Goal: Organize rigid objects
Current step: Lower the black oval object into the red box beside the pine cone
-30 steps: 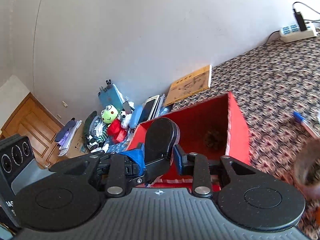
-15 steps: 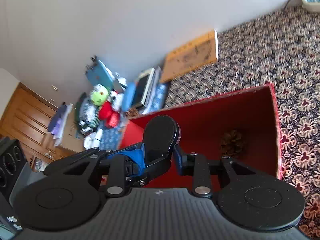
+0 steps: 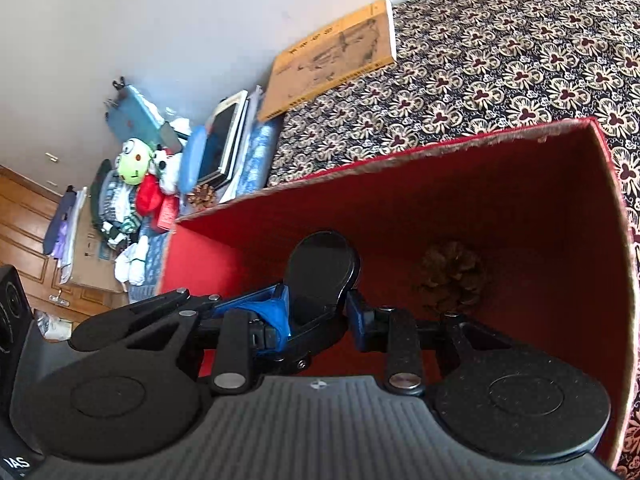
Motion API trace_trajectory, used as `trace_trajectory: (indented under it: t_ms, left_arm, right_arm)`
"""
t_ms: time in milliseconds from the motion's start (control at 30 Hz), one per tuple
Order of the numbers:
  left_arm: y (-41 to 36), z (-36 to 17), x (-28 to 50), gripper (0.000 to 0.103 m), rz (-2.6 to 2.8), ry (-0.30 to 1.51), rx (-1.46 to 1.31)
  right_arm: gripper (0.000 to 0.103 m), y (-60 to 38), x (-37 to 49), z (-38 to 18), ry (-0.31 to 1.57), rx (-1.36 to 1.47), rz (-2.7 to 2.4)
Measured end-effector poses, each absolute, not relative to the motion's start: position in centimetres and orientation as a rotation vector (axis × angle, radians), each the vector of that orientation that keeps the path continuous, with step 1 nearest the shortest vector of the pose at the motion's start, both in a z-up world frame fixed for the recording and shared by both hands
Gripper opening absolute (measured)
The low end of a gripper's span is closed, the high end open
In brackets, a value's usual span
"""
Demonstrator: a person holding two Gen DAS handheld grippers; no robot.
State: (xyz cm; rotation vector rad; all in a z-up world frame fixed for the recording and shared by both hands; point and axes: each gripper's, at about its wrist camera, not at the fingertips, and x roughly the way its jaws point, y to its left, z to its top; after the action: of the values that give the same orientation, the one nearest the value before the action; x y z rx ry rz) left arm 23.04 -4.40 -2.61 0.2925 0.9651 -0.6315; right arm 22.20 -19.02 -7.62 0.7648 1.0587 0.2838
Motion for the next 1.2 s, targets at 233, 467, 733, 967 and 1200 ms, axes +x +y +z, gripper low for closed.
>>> trace_trajectory:
  t_ms: [233, 467, 733, 967, 1200]
  left_arm:
    - [-4.7, -3.9, 24.1, 0.036, -0.582, 1.027, 0.306]
    - [-4.3, -4.4, 24.5, 0.037, -0.556, 1.072, 0.281]
    - [-4.4, -4.4, 24.3, 0.045, -0.523, 1.053, 0.291]
    - [-4.2, -4.3, 24.2, 0.053, -0.487, 1.039, 0.294]
    - [-4.3, -4.4, 24.3, 0.055, -0.451, 1.03, 0.306]
  right_arm:
    - [0.013, -18.7, 22.6, -8.0, 1.061, 0.742, 0.261]
    - [0.013, -19.1, 22.7, -8.7, 1.078, 0.762, 0.235]
    - [0.013, -18.9, 22.5, -8.6, 1.077, 0.729, 0.194]
    - [0.013, -18.9, 22.4, -8.5, 1.055, 0.709, 0.166]
    - [0.013, -19.2, 22.2, -8.6, 1.047, 0.725, 0.138]
